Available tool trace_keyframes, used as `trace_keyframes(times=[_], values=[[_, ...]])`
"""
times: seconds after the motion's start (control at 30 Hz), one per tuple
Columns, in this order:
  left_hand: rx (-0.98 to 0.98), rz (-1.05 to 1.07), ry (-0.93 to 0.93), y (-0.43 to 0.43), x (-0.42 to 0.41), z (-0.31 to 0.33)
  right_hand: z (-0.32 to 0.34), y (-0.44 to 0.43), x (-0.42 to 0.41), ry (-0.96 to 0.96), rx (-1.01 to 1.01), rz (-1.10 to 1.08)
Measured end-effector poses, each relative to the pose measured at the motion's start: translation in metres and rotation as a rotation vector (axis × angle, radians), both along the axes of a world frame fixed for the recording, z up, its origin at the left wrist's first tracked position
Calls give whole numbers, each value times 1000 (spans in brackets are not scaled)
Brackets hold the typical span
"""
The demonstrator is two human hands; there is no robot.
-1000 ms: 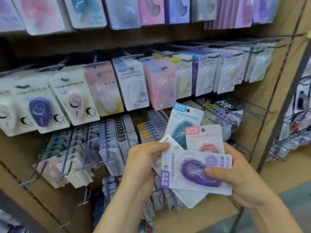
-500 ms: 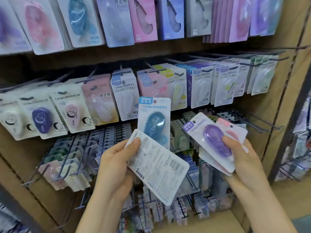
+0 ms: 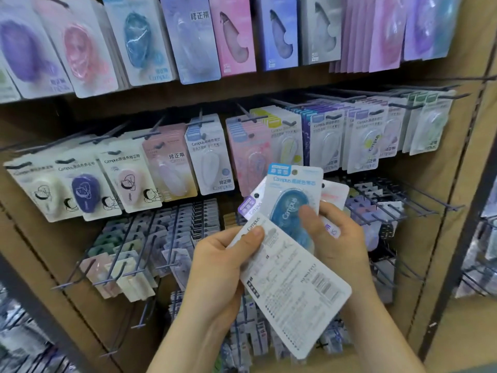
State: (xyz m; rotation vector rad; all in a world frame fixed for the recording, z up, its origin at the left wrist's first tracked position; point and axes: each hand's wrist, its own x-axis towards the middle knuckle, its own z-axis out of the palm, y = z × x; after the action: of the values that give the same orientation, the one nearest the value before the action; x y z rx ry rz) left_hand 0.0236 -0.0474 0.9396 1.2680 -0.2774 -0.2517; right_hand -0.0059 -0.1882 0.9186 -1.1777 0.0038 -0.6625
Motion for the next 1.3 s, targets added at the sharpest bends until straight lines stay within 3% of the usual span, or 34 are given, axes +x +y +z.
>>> trace_keyframes(times=[0.27,0.37,0.43,0.5,0.57,0.63,0.87,0.97,1.07,1.3], values=[[62,-42,-35,2,-3,0,4,-11,-5,19,-39,66],[31,172,-151,19,2,13,0,-25,-4,8,-30,14],[-46,402,-376,35,2,30,-1,-36,-6,25,-43,-20],[-14,544,-734,44,-2,44,0,-39,-6,31,-46,-7],[171,476,-1114,35,-2,45,4,-34,-7,-8,-25,75],[348,337,-1278,20,4,26,8,-28,-5,-67,60,185],[425,127,-1214,6,-1,0,11,-24,-8,-134,128,190],[290,120,-909,-2,-8,5,12,-22,-6,-145,115,150],[134,275,-612,-11,-6,9,10,-20,-1,-162,55,80],[14,245,-332,-4,17,16,7,-29,0,-235,14,87]])
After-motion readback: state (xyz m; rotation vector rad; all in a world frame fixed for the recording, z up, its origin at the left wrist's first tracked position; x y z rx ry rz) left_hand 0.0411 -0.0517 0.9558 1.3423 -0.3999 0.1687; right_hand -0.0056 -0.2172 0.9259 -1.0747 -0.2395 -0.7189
